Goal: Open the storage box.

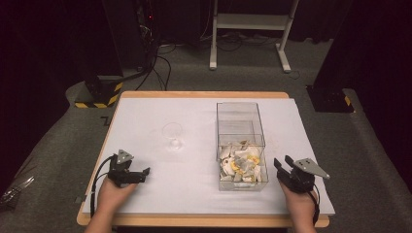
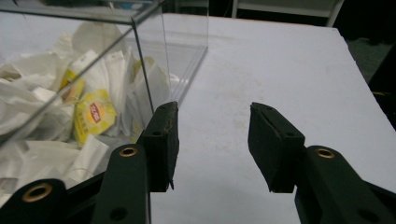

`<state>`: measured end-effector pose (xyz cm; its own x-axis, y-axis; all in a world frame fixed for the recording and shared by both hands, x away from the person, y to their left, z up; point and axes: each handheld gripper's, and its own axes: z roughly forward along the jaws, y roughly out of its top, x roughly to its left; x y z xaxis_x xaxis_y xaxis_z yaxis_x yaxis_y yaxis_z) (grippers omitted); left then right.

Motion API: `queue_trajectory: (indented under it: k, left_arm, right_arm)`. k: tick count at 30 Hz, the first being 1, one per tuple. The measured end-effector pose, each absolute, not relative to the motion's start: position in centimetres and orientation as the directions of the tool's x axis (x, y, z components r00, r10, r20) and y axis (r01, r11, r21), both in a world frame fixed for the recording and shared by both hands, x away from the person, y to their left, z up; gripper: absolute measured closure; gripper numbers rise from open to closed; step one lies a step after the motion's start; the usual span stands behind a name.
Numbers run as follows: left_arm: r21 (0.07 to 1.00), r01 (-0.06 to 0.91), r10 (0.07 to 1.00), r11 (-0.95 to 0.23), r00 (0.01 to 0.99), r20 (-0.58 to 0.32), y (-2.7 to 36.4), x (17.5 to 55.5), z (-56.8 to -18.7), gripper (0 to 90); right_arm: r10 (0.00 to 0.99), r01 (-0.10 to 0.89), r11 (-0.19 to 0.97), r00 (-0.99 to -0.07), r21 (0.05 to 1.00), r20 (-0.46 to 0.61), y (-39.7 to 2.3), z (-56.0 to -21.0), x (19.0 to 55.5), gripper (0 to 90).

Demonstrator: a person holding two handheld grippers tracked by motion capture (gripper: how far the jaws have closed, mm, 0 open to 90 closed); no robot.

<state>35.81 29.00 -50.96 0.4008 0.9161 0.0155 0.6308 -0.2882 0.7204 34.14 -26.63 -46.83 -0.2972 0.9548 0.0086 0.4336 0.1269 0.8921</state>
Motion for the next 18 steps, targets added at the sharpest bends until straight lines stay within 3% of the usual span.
queue_trajectory:
  k: [6,14,18]
  left_arm:
    - [0.723,0.622,0.914,-0.301,0.405,0.032,29.0,35.8,-50.9,7.1]
    - [0.728,0.626,0.901,-0.278,0.433,-0.029,28.3,35.3,-49.9,7.7]
    - [0.745,0.596,0.884,-0.3,0.466,-0.017,26.9,34.5,-48.4,7.5]
  right_arm:
    - [0.955,0.459,0.125,-0.297,0.88,0.018,-27.0,-47.4,34.8,51.4]
    - [0.95,0.463,0.129,-0.311,0.877,0.024,-27.0,-47.5,35.3,50.5]
    - [0.945,0.462,0.121,-0.325,0.878,0.04,-27.1,-47.2,35.3,51.7]
